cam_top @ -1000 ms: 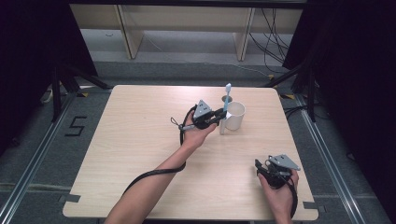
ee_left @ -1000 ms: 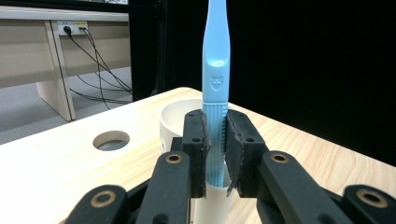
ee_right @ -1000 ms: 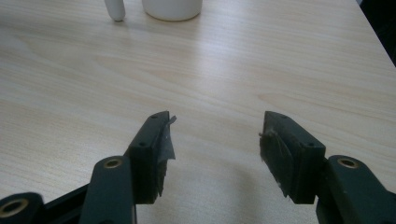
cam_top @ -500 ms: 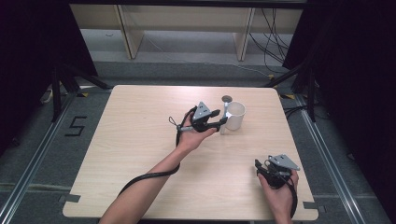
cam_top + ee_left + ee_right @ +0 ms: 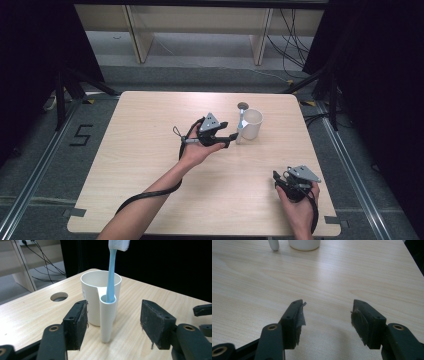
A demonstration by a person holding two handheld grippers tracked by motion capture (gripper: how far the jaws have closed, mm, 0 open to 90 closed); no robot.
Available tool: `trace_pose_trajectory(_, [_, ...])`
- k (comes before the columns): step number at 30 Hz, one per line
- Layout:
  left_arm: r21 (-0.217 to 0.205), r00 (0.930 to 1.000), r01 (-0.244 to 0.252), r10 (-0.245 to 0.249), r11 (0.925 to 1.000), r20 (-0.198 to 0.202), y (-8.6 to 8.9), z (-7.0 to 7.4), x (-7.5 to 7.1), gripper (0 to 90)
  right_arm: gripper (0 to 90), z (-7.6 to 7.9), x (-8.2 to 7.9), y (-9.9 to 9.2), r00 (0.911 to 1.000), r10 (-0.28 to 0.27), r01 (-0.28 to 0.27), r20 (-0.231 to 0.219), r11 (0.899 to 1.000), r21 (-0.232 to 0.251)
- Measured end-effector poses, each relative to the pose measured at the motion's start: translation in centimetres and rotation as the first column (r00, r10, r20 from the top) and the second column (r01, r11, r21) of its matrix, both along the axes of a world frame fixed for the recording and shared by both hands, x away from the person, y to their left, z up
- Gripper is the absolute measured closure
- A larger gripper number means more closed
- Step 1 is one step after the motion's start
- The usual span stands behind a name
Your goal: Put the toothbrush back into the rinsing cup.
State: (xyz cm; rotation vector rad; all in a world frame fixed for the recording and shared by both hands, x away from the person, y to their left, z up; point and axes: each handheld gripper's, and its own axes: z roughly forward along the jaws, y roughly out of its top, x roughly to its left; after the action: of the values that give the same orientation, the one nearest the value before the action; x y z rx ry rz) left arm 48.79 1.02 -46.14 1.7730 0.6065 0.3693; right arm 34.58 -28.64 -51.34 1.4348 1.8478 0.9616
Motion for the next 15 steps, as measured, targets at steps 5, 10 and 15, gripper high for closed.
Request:
trace_pose_trajectory(5, [0.016, 1.0000, 0.003, -0.003, 0.9999, -0.007, 0.9, 0.4, -0.5, 36.6, 43.6, 0.0, 0.0, 0.0, 1.0000, 0.004, -0.004, -0.003, 1.000, -0.006])
trace_pose_trajectory(10, [0.031, 0.9999, -0.003, 0.003, 0.9995, -0.011, 2.1, 0.7, -1.1, 36.4, 43.6, 0.0, 0.0, 0.1, 1.0000, -0.003, 0.003, -0.008, 1.000, 0.005])
trace_pose_trajectory(15, [0.040, 0.9997, -0.024, 0.024, 0.9989, -0.004, 3.6, 0.8, -1.4, 36.8, 43.6, 0.0, 0.0, 0.0, 1.0000, 0.001, -0.001, -0.002, 1.000, -0.007])
